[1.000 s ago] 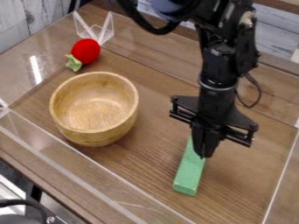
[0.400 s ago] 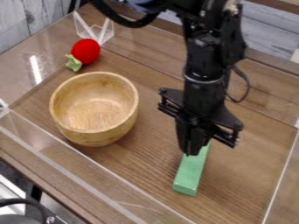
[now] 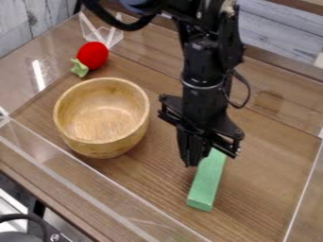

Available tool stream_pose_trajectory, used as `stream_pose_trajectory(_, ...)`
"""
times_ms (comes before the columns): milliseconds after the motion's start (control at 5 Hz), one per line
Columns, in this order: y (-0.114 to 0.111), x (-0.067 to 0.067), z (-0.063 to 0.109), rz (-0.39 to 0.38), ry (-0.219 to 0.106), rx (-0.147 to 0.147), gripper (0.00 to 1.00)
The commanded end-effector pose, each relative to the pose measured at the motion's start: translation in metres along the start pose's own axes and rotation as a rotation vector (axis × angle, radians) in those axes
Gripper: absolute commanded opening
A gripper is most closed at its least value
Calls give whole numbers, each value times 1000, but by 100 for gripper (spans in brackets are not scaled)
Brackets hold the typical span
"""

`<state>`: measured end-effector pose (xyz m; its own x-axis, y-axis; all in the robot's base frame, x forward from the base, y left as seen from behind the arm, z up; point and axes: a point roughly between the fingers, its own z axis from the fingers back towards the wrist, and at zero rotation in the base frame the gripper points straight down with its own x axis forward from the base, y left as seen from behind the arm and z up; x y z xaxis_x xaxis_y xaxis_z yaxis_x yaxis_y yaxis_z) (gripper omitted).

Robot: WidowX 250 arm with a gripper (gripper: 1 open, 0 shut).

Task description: Put the green block in the brown bowl

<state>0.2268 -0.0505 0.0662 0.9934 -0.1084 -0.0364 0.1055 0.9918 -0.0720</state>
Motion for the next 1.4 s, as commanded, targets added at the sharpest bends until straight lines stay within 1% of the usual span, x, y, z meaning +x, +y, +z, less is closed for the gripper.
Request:
stream_pose_trajectory(0,0,10,15,44,-56,-5,0)
stream_pose_trajectory(200,-1,16,19,91,-63,-8,0)
stream_pose_trajectory(800,4,25,14,181,-65,-8,0)
stream_pose_trajectory(1200,8,18,17,176,-63,-9,0)
